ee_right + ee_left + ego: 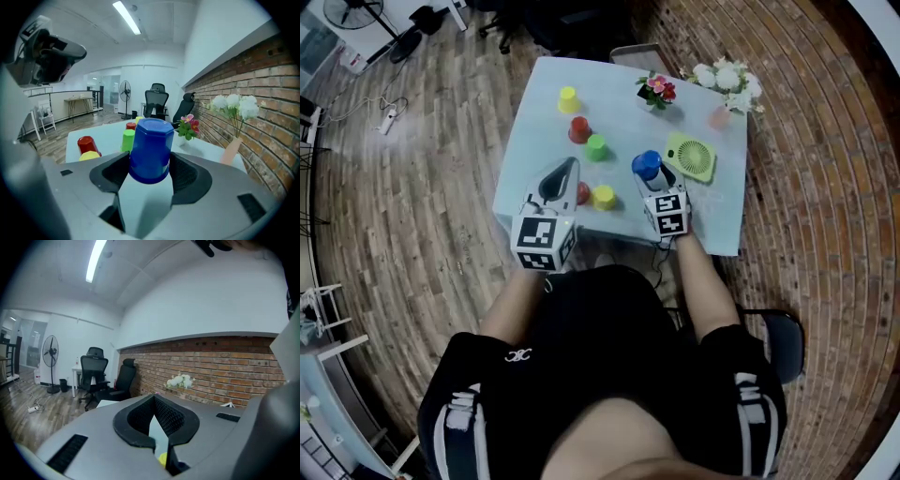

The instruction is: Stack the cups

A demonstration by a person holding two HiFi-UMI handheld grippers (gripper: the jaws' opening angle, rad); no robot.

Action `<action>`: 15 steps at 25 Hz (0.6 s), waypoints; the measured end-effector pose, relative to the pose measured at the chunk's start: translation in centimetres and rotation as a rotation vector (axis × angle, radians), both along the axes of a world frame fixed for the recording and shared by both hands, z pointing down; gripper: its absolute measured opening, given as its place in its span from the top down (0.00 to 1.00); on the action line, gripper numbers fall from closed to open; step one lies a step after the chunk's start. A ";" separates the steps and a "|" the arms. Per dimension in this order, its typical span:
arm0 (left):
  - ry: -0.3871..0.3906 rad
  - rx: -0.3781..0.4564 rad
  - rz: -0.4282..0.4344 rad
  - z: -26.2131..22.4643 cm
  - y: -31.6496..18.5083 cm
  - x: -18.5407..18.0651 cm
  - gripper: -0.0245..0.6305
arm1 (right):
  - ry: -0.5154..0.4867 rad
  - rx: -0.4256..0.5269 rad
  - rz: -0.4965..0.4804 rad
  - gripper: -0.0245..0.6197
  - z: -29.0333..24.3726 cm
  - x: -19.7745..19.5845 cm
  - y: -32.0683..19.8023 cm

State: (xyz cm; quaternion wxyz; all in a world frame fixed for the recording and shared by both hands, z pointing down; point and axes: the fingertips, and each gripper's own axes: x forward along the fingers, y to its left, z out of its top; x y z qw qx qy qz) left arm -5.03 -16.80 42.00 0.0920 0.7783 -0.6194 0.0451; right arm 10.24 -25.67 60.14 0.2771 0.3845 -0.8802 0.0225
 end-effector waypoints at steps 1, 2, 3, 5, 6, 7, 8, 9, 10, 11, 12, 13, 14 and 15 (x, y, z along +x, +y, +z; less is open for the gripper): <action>0.001 -0.002 0.005 0.0 0.1 0.1 0.96 | 0.007 -0.011 0.003 0.55 0.7 0.1 0.7; 0.000 -0.005 0.010 0.2 0.1 0.1 0.96 | 0.013 -0.023 0.007 0.55 1.4 0.2 1.4; -0.001 -0.010 0.015 0.3 0.3 0.2 0.96 | 0.015 -0.037 0.012 0.55 2.1 0.3 2.1; 0.001 -0.020 0.021 0.6 0.7 0.3 0.96 | 0.001 -0.066 0.032 0.55 3.2 0.5 3.5; 0.003 -0.024 0.023 0.7 0.8 0.3 0.96 | -0.009 -0.077 0.044 0.55 3.8 0.6 3.9; 0.004 -0.026 0.024 0.7 0.8 0.3 0.96 | -0.014 -0.087 0.054 0.55 4.3 0.6 4.2; 0.004 -0.026 0.025 0.8 0.8 0.3 0.96 | -0.012 -0.098 0.060 0.55 4.8 0.6 4.5; 0.004 -0.027 0.027 0.9 0.8 0.3 0.96 | -0.007 -0.111 0.065 0.55 5.3 0.6 4.8; 0.003 -0.029 0.028 1.0 0.8 0.2 0.96 | 0.000 -0.124 0.067 0.55 5.8 0.5 5.2; 0.003 -0.032 0.030 1.1 0.9 0.1 0.96 | 0.008 -0.136 0.067 0.55 6.3 0.4 5.7; 0.002 -0.035 0.031 1.1 1.1 0.0 0.96 | 0.016 -0.144 0.065 0.55 6.9 0.3 6.2; 0.001 -0.037 0.030 1.2 1.2 -0.2 0.96 | 0.025 -0.150 0.060 0.55 7.3 0.2 6.6; 0.001 -0.040 0.029 1.3 1.3 -0.4 0.96 | 0.034 -0.153 0.055 0.55 7.8 0.1 7.0; 0.001 -0.043 0.027 1.4 1.4 -0.5 0.96 | 0.042 -0.156 0.049 0.55 8.2 0.0 7.3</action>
